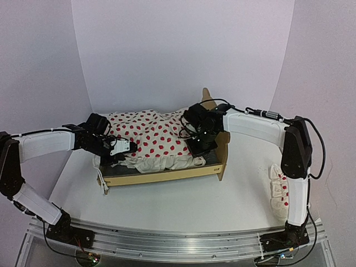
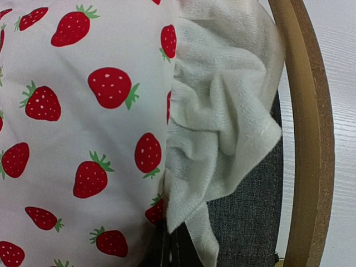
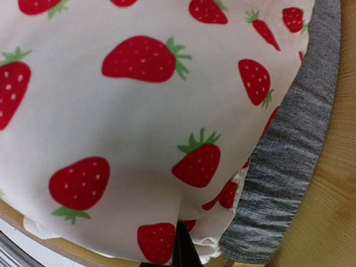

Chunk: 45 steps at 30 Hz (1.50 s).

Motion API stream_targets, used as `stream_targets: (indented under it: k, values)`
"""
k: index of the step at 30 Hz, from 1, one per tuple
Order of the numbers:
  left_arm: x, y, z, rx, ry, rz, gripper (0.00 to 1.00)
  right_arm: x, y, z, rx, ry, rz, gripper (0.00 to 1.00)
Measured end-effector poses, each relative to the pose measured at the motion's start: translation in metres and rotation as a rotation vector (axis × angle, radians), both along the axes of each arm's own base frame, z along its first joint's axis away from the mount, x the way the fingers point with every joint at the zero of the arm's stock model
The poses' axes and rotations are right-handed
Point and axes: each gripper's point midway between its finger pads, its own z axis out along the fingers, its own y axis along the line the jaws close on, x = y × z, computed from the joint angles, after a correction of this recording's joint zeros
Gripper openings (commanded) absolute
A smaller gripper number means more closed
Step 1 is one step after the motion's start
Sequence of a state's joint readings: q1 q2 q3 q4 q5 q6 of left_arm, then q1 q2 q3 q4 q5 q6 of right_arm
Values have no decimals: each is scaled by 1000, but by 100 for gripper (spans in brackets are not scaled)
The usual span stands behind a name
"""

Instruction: Set up the pet bed

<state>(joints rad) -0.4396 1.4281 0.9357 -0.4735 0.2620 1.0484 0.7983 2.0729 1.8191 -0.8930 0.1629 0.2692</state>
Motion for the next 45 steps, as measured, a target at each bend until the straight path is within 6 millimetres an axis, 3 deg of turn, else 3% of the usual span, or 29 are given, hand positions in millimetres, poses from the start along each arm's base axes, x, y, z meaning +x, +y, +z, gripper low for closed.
stream_targets:
  k: [3,7,10,11,15,19,23,25,28,32,34,38,40,45]
  values:
    - [7,-1,9,-7,-20,22,0,9,2,21,32,-36,20,0]
    - [20,-3,31,-31,-57,60,3,18,13,65,114,-104,44,0]
    - [22,-5,40,-44,-71,63,45,22,22,99,191,-152,53,0]
    - [19,-5,42,-48,-61,57,54,23,25,109,215,-162,53,0]
    - [1,-17,53,-104,18,-11,67,22,32,125,278,-161,42,0]
    - [-9,-44,94,-242,15,-91,77,19,39,129,326,-131,26,0]
    - [-19,-88,133,-385,-47,-160,84,17,47,132,380,-100,10,0]
    - [-21,-110,141,-432,-69,-191,86,16,51,134,406,-88,5,0]
    - [-8,-140,137,-475,-114,-195,87,15,56,136,437,-72,4,0]
    - [23,-158,110,-474,-146,-134,82,13,62,140,473,-58,12,0]
    - [35,-162,97,-468,-157,-104,68,12,66,141,493,-50,22,1]
    - [50,-166,87,-465,-178,-63,13,7,72,140,521,-26,46,9]
    - [52,-165,89,-465,-188,-50,0,6,73,141,527,-23,55,19]
    - [61,-159,91,-467,-192,12,0,7,70,132,503,-44,70,35]
